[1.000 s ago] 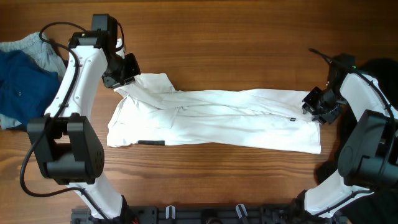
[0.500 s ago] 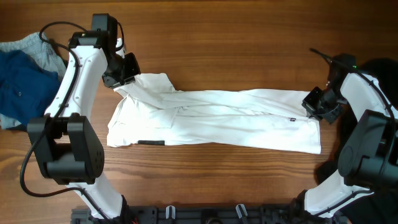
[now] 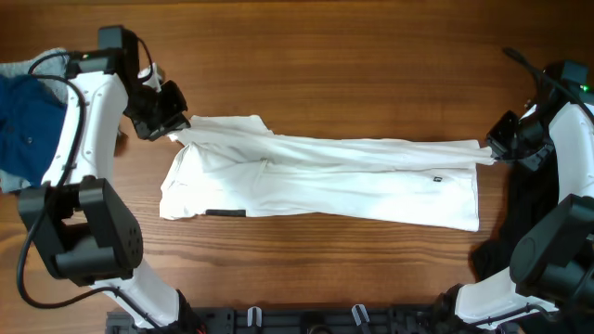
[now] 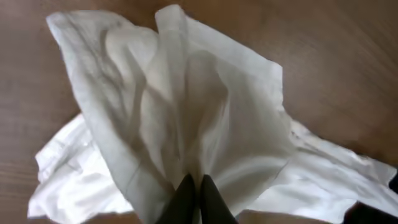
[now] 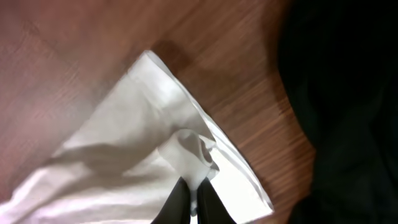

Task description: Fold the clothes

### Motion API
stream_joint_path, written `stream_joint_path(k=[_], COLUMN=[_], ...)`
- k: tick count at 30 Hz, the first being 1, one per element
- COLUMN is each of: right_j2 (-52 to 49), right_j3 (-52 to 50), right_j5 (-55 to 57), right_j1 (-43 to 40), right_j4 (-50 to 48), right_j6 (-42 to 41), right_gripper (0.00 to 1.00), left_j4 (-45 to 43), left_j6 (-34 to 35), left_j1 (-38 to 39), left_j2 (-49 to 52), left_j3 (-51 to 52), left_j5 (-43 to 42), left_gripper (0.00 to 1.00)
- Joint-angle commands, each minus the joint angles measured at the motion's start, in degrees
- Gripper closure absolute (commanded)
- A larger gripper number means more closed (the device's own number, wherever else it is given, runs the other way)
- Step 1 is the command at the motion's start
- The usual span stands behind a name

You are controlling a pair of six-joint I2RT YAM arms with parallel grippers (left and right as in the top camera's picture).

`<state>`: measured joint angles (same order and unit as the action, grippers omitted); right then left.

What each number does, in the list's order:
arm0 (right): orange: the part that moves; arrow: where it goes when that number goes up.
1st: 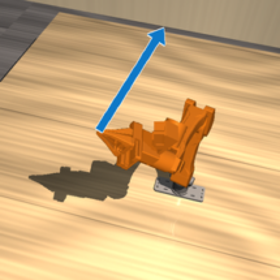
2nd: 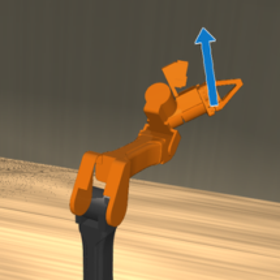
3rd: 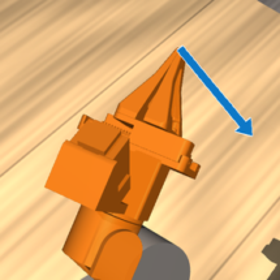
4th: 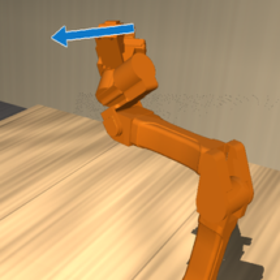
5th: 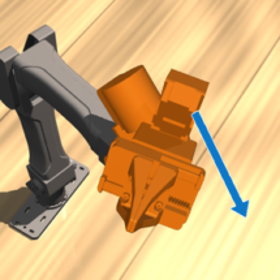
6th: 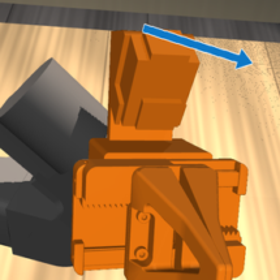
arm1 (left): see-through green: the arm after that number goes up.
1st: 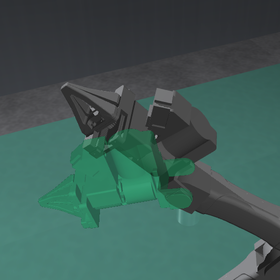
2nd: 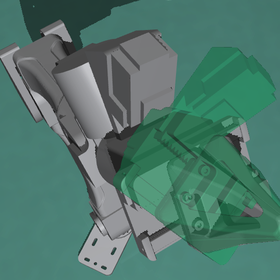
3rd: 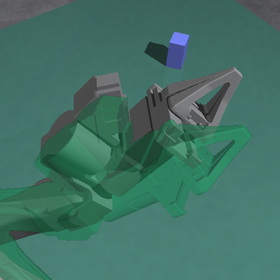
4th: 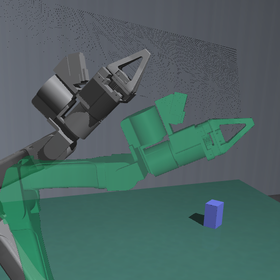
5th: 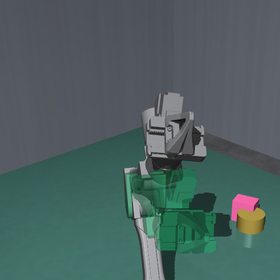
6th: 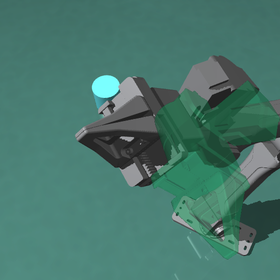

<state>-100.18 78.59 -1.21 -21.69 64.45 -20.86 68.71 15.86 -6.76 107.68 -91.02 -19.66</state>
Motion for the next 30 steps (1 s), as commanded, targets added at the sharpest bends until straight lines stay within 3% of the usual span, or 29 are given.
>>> stream_joint_path(k=[1, 6, 16, 20, 22, 24, 26, 30], right_j2=[0.3, 0.3, 0.3, 0.3, 0.3, 0.3, 0.3, 0.3], right_j3=[0.6, -0.1, -3.3, -3.3, -3.3, -3.3, -3.3, -3.3], right_j5=[1.0, 2.9, 3.1, 3.2, 3.2, 3.2, 3.7, 5.3], right_j1=[-0.1, -0.1, -0.1, -0.1, -0.1, -0.1, -0.1, -0.1], right_j4=[1.7, 3.8, 4.0, 4.8, 4.9, 5.1, 5.6, 5.8], right_j6=[3.2, 4.4, 7.3, 7.3, 7.4, 7.4, 7.4, 7.4], right_gripper=[0.96, 0.96, 0.95, 0.82, 0.79, 0.68, 0.66, 0.60], left_j4=[6.5, 12.2, 14.6, 16.4, 16.3, 15.9, 14.7, 9.5], left_j6=[-5.6, -8.0, -7.9, -7.9, -7.9, -7.9, -7.7, -7.7], left_j1=[-0.1, -0.1, -0.2, -0.2, -0.2, -0.2, -0.1, 0.0], left_j2=[-1.9, -1.9, -1.9, -1.9, -1.9, -1.9, -1.9, -1.9], left_j3=[0.4, 0.4, 0.4, 0.4, 0.4, 0.4, 0.4, 0.4], left_j5=[-3.2, 5.3, 11.5, 11.6, 11.6, 11.6, 11.1, 3.4], left_gripper=[0.96, 0.96, 0.94, 0.83, 0.82, 0.82, 0.82, 0.81])
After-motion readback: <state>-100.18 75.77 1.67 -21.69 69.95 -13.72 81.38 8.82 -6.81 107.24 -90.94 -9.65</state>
